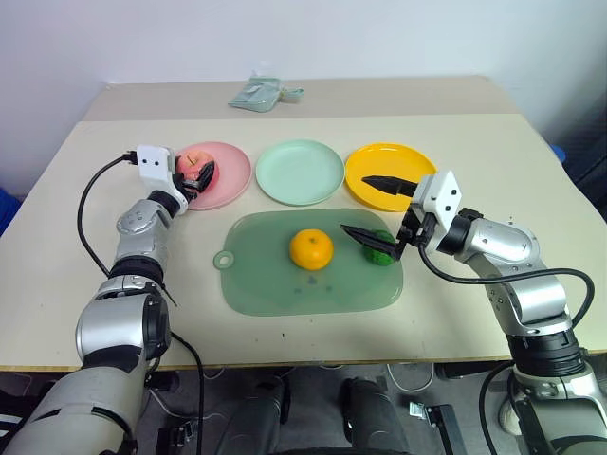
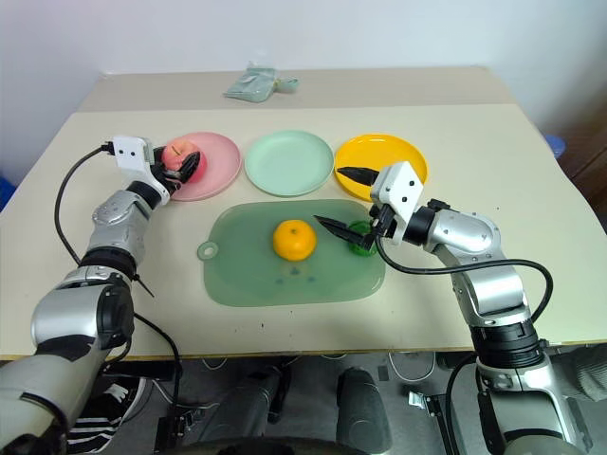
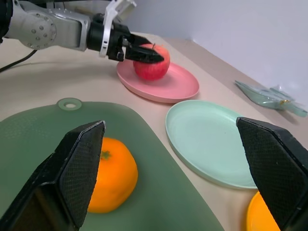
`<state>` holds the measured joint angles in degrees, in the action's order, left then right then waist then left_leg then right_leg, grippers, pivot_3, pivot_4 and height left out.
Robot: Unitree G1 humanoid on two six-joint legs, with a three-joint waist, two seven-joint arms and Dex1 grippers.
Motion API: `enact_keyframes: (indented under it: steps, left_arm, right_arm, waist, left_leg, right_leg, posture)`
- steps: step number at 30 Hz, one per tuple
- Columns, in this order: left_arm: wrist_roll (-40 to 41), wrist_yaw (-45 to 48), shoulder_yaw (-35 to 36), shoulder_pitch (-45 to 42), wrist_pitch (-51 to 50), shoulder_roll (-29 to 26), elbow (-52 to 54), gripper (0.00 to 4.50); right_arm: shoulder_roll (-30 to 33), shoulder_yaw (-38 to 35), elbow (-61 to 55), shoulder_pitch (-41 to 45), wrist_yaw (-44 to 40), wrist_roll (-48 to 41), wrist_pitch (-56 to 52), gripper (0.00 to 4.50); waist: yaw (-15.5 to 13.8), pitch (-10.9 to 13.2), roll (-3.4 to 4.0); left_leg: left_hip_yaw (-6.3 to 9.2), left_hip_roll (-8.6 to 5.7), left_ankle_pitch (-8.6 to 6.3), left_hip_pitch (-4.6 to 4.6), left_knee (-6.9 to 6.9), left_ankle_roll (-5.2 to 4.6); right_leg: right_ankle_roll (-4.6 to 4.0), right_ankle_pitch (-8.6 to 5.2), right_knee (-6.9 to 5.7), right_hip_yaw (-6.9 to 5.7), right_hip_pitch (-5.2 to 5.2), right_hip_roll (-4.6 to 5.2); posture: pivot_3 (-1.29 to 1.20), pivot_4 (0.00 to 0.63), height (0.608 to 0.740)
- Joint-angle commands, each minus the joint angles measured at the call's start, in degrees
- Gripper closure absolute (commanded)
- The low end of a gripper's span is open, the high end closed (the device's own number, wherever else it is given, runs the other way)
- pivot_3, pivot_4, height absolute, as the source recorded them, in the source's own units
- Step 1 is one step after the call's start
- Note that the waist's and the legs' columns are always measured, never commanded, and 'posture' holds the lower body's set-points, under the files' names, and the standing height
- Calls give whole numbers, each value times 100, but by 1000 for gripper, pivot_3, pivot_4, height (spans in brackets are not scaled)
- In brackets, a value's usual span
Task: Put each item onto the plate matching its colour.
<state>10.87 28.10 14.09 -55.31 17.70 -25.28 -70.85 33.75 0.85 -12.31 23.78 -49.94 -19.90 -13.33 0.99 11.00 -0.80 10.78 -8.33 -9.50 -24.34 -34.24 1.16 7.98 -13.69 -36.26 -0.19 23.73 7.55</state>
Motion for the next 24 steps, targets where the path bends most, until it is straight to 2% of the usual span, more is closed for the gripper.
enact_keyframes:
  steps: [1,2,3,7,11,14,18,24]
  left_arm:
    - [-117,-155,-2,-287,42,-72,77,711]
    - [-133,-179,-2,-294,38,-80,76,198]
    - [-125,-187,18,-301,83,-82,83,50]
    - [-163,3,-20,-311,294,-88,172,50]
    - [486,1697,226,-298,206,-5,639,50]
    - [778,2407,284,-280,138,31,1043,50]
    - [1306,3689,175,-43,-552,105,1872,50]
    - [1574,4781,-230,566,-1654,36,3055,50]
  right_arm:
    - [52,-100,-158,89,7,-1,79,0]
    - [56,-103,-167,81,5,0,75,0]
    - [55,-104,-169,79,5,3,76,0]
    - [47,-109,-171,81,3,4,70,0]
    - [66,-140,-137,101,-16,-9,70,0]
    - [132,-192,-112,109,-105,-79,43,0]
    - [187,-216,-124,137,-239,-217,-32,0]
    - [165,-191,-230,195,-242,-323,-235,0]
  waist:
    - [-4,0,0]
    - [-5,0,0]
    - [-4,0,0]
    - [1,0,0]
    - [1,0,0]
    - [0,0,0]
    - [15,0,0]
    - [66,-1,1]
  left_leg:
    - [0,0,0,0,0,0]
    - [0,0,0,0,0,0]
    - [-1,0,0,0,0,0]
    - [-1,0,0,0,-1,0]
    - [-2,0,0,0,-1,0]
    - [-3,0,0,0,-2,0]
    - [-2,1,0,1,-3,0]
    - [-1,3,0,4,-3,0]
  right_leg:
    - [0,0,0,0,0,0]
    - [0,0,0,0,0,0]
    - [0,0,0,0,-1,0]
    - [1,0,0,0,-1,0]
    - [0,1,0,0,-1,0]
    - [0,1,0,0,-2,0]
    - [-1,1,0,0,-4,0]
    - [-3,3,-4,0,-3,-2]
  posture:
    - [0,150,740]
    - [0,150,740]
    - [0,150,740]
    - [0,150,740]
    - [0,150,740]
    - [0,150,740]
    - [0,150,740]
    - [0,150,740]
